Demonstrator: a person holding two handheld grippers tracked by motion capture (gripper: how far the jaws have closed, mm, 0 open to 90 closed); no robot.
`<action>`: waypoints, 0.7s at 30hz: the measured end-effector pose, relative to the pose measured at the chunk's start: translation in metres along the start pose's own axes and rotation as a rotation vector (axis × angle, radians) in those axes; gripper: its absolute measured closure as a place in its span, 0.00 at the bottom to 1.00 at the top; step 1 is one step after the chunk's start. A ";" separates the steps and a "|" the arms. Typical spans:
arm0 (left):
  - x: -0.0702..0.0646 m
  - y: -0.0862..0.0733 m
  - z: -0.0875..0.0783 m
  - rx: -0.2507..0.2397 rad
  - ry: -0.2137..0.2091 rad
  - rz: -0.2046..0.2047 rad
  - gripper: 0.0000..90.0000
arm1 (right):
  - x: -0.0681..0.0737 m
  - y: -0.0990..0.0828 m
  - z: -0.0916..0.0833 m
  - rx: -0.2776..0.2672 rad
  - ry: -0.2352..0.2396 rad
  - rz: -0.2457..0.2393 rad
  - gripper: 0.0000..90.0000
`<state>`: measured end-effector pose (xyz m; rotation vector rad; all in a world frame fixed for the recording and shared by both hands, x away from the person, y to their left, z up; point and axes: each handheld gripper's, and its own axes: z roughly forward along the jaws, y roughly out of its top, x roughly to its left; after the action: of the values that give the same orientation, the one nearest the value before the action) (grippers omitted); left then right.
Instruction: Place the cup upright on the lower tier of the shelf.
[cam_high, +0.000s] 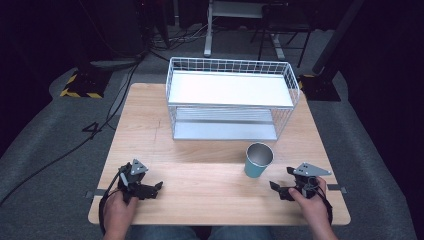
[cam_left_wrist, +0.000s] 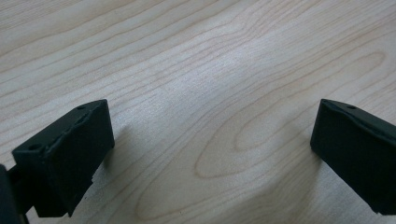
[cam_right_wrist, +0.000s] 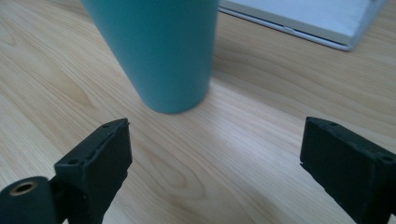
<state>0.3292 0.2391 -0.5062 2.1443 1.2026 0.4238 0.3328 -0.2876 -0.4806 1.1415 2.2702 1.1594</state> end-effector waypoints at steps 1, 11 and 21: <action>0.000 0.000 0.000 0.003 0.000 0.006 0.00 | 0.002 0.002 0.003 -0.006 0.010 -0.001 0.11; 0.000 0.000 0.000 0.002 0.000 0.006 0.00 | 0.018 0.019 0.028 -0.021 0.069 -0.031 0.11; 0.000 0.000 0.000 0.001 0.002 0.005 0.00 | 0.027 0.026 0.051 -0.050 0.050 -0.018 0.11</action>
<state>0.3292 0.2395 -0.5060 2.1483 1.1984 0.4275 0.3598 -0.2313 -0.4894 1.0826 2.2702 1.2439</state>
